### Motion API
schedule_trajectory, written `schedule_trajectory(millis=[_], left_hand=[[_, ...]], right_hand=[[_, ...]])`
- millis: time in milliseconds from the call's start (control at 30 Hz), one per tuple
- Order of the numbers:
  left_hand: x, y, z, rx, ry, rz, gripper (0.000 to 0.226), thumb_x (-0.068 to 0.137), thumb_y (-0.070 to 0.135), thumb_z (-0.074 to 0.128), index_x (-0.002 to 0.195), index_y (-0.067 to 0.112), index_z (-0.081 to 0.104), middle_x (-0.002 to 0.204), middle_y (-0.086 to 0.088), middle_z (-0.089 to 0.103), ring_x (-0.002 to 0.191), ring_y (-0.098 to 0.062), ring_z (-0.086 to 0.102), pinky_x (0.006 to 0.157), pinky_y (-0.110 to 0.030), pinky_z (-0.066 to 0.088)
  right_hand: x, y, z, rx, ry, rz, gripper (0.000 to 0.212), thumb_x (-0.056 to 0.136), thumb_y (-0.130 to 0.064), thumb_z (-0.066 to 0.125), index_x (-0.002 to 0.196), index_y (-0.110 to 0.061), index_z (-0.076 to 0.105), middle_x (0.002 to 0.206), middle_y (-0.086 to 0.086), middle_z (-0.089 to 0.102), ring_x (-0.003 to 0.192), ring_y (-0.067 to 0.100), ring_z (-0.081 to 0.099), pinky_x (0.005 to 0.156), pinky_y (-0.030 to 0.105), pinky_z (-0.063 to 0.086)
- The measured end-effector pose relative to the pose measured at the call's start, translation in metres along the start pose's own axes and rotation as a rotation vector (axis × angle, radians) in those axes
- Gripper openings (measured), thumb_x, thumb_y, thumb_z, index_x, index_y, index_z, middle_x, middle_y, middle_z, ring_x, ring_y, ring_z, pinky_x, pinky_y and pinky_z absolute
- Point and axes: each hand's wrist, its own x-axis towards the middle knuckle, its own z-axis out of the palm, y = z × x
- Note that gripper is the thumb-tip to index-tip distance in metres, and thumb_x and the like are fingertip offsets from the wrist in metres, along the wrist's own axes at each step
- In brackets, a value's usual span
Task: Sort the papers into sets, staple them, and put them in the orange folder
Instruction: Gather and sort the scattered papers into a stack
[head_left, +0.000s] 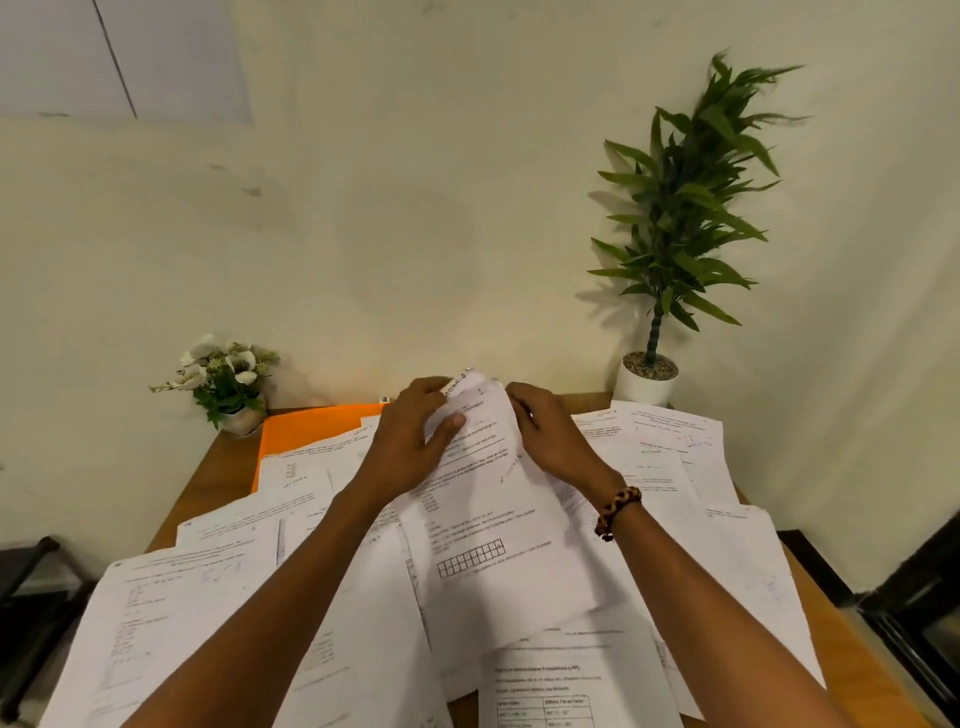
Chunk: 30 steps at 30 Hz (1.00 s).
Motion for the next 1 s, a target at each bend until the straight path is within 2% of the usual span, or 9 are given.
schedule_trajectory(millis=[67, 133, 233, 300, 500, 633, 767, 900, 1000], left_hand=[[0.002, 0.012, -0.008, -0.096, 0.045, -0.038, 0.028, 0.099, 0.046, 0.056, 0.085, 0.022, 0.058, 0.080, 0.008, 0.061, 0.072, -0.002, 0.056, 0.065, -0.024, 0.042], [0.001, 0.021, -0.014, -0.140, 0.088, -0.042, 0.028, 0.099, 0.040, 0.057, 0.080, 0.020, 0.056, 0.067, 0.010, 0.053, 0.062, -0.004, 0.052, 0.057, -0.017, 0.035], [-0.001, 0.026, -0.021, -0.193, 0.153, -0.038, 0.020, 0.099, 0.037, 0.061, 0.089, 0.019, 0.059, 0.074, 0.012, 0.059, 0.068, -0.001, 0.056, 0.060, -0.012, 0.039], [-0.003, 0.029, -0.025, -0.249, 0.183, -0.049, 0.015, 0.097, 0.029, 0.066, 0.105, 0.017, 0.060, 0.078, 0.015, 0.061, 0.073, -0.001, 0.059, 0.063, -0.008, 0.041], [-0.009, 0.041, -0.048, -0.246, 0.131, -0.018, 0.045, 0.100, 0.018, 0.060, 0.141, 0.019, 0.041, 0.073, 0.019, 0.058, 0.068, 0.002, 0.061, 0.059, -0.008, 0.042], [-0.010, 0.041, -0.066, -0.146, 0.112, -0.001, 0.030, 0.108, 0.033, 0.042, 0.137, 0.027, 0.049, 0.098, 0.011, 0.068, 0.083, -0.003, 0.066, 0.066, -0.018, 0.050], [-0.015, 0.040, -0.077, -0.119, 0.175, 0.014, 0.022, 0.109, 0.026, 0.042, 0.123, 0.024, 0.059, 0.096, 0.007, 0.069, 0.084, -0.008, 0.066, 0.068, -0.030, 0.053], [-0.022, 0.043, -0.097, -0.150, 0.295, 0.002, 0.016, 0.107, 0.018, 0.046, 0.105, 0.017, 0.062, 0.086, 0.004, 0.068, 0.075, -0.010, 0.063, 0.062, -0.029, 0.050], [-0.023, 0.045, -0.123, -0.120, 0.370, 0.015, 0.016, 0.104, 0.012, 0.050, 0.103, 0.018, 0.066, 0.093, 0.008, 0.071, 0.083, -0.007, 0.066, 0.070, -0.025, 0.052]], right_hand=[[-0.003, -0.013, -0.003, 0.078, -0.017, 0.006, 0.037, 0.110, -0.026, 0.039, 0.077, -0.010, 0.047, 0.070, 0.002, 0.049, 0.067, 0.009, 0.039, 0.063, 0.033, 0.033], [-0.006, -0.027, -0.007, 0.139, -0.014, 0.003, 0.041, 0.109, -0.039, 0.035, 0.078, -0.015, 0.043, 0.072, -0.005, 0.043, 0.069, 0.008, 0.038, 0.065, 0.031, 0.033], [-0.007, -0.035, -0.007, 0.066, -0.034, -0.031, 0.042, 0.102, -0.056, 0.044, 0.093, -0.016, 0.051, 0.079, -0.007, 0.057, 0.070, 0.011, 0.053, 0.065, 0.032, 0.044], [-0.005, -0.037, -0.004, -0.069, -0.049, -0.048, 0.033, 0.100, -0.051, 0.053, 0.109, -0.019, 0.053, 0.089, 0.000, 0.067, 0.078, 0.020, 0.063, 0.068, 0.042, 0.053], [0.002, -0.054, 0.007, -0.190, -0.086, -0.065, 0.024, 0.103, -0.040, 0.051, 0.120, -0.028, 0.041, 0.092, 0.005, 0.065, 0.081, 0.028, 0.059, 0.071, 0.049, 0.053], [0.007, -0.075, 0.019, -0.284, -0.120, -0.101, 0.020, 0.103, -0.035, 0.055, 0.106, -0.030, 0.035, 0.089, 0.003, 0.065, 0.075, 0.027, 0.061, 0.066, 0.049, 0.055], [0.009, -0.092, 0.033, -0.269, -0.150, -0.113, 0.017, 0.103, -0.033, 0.054, 0.108, -0.029, 0.038, 0.093, 0.003, 0.068, 0.077, 0.026, 0.065, 0.067, 0.050, 0.057], [0.012, -0.113, 0.034, -0.248, -0.164, -0.156, 0.025, 0.099, -0.048, 0.057, 0.107, -0.030, 0.043, 0.088, 0.000, 0.065, 0.076, 0.025, 0.061, 0.063, 0.044, 0.053], [0.013, -0.131, 0.027, -0.209, -0.218, -0.217, 0.026, 0.098, -0.051, 0.056, 0.103, -0.028, 0.046, 0.084, -0.002, 0.061, 0.074, 0.023, 0.058, 0.064, 0.043, 0.048]])
